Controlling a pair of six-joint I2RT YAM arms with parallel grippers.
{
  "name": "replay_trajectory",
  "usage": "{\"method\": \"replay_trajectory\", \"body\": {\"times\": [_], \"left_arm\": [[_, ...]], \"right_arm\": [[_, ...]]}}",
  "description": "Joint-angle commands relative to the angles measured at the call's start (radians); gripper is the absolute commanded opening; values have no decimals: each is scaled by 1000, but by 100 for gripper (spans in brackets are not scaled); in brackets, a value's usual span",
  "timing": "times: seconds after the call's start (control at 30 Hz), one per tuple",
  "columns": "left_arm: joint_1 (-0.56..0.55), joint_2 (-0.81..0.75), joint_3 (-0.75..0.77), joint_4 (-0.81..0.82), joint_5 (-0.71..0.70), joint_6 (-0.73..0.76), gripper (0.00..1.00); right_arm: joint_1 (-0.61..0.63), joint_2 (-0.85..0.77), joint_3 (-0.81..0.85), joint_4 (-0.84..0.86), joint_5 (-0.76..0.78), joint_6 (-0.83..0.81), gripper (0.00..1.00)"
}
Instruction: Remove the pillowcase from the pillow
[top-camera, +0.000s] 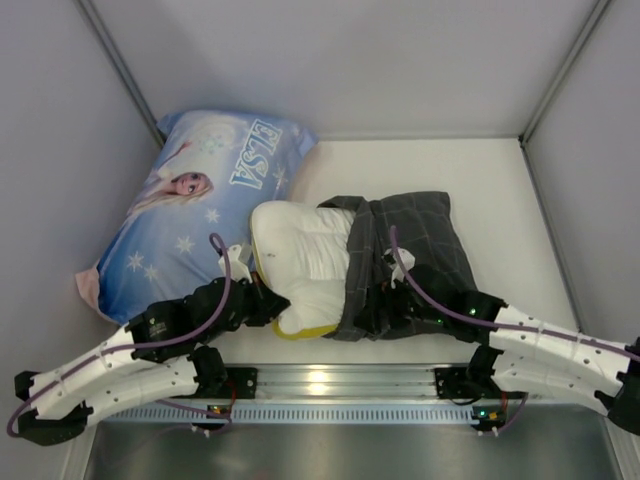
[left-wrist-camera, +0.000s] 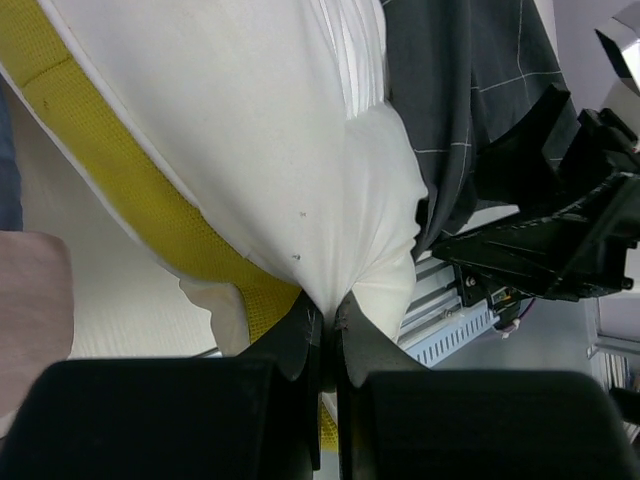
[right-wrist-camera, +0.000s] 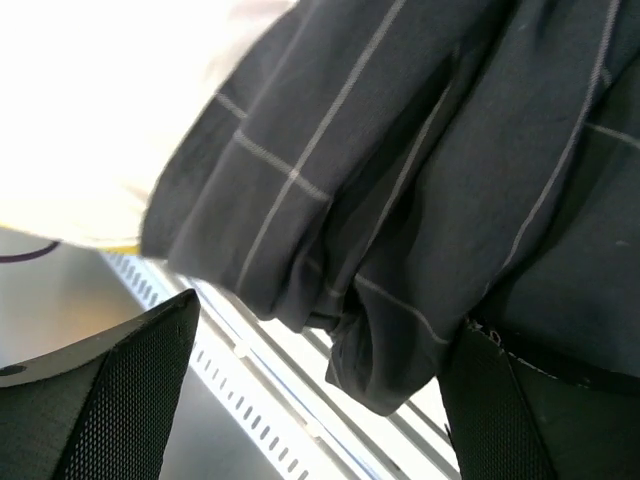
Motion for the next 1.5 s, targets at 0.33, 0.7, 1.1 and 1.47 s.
{"method": "replay_trajectory", "body": {"times": [0.33,0.7,1.1,1.47], "left_arm": [[-1,-87,47,136,36,-15,0],[-1,-293,160,-78,-93,-8,0],[-1,-354,107,-143,-67,-67,0],[-1,-287,27,-137,-42,-90,0]], "right_arm": [[51,83,34,34,335,42,0],[51,-116,32,-245,616,80,0],[45,-17,101,-160,396,-75,44],[-14,210,535,-173,380,-251,100]]}}
